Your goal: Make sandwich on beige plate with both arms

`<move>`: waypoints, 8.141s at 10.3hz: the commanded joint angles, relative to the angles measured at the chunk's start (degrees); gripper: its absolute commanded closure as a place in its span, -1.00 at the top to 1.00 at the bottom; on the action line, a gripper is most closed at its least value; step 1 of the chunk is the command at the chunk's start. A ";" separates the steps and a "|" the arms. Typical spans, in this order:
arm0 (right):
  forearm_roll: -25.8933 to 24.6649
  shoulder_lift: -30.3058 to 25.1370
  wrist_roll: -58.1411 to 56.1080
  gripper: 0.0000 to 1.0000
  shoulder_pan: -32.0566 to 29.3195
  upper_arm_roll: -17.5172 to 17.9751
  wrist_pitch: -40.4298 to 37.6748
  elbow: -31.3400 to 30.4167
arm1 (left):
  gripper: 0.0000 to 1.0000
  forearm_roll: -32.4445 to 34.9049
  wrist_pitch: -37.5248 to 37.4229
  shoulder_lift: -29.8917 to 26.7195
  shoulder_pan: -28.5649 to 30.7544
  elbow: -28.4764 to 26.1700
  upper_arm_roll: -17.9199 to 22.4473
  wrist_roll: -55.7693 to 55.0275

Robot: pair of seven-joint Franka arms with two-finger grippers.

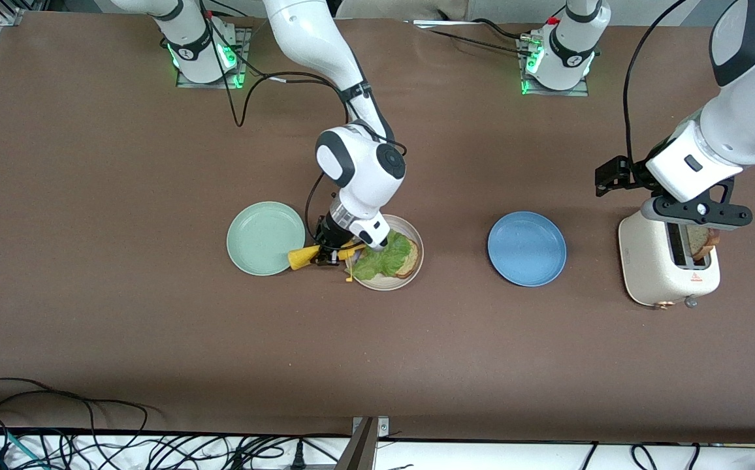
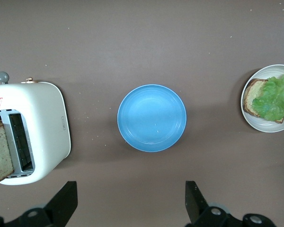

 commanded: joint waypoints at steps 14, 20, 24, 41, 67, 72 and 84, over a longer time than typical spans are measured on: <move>61.72 -19.18 -71.29 -1.00 -36.67 -4.86 -18.81 -25.98 | 1.00 4.69 -0.71 2.01 9.52 -0.47 0.87 6.42; 66.49 -17.95 -87.32 -1.00 -52.86 3.38 -31.32 -32.67 | 1.00 11.01 19.47 2.81 20.05 -16.08 0.78 10.65; 66.58 -16.45 -94.79 -1.00 -55.77 5.59 -31.68 -32.59 | 1.00 12.44 32.48 2.81 23.84 -27.60 0.69 13.12; 66.50 -13.03 -96.47 1.00 -67.54 12.36 -31.95 -31.97 | -1.00 11.73 3.53 -0.17 23.50 -3.39 -11.93 19.01; -9.07 -43.33 46.66 1.00 -71.34 48.82 -39.34 0.75 | -0.45 -53.83 34.72 46.40 2.05 1.46 -23.30 30.52; -11.55 -56.86 57.86 1.00 -71.25 49.19 -18.88 -23.94 | 1.00 -48.86 34.72 45.09 2.75 2.07 -21.81 30.43; -10.41 -56.71 60.06 1.00 -67.56 43.30 -10.85 -26.45 | 1.00 -7.65 19.63 27.18 6.62 1.99 -19.87 7.62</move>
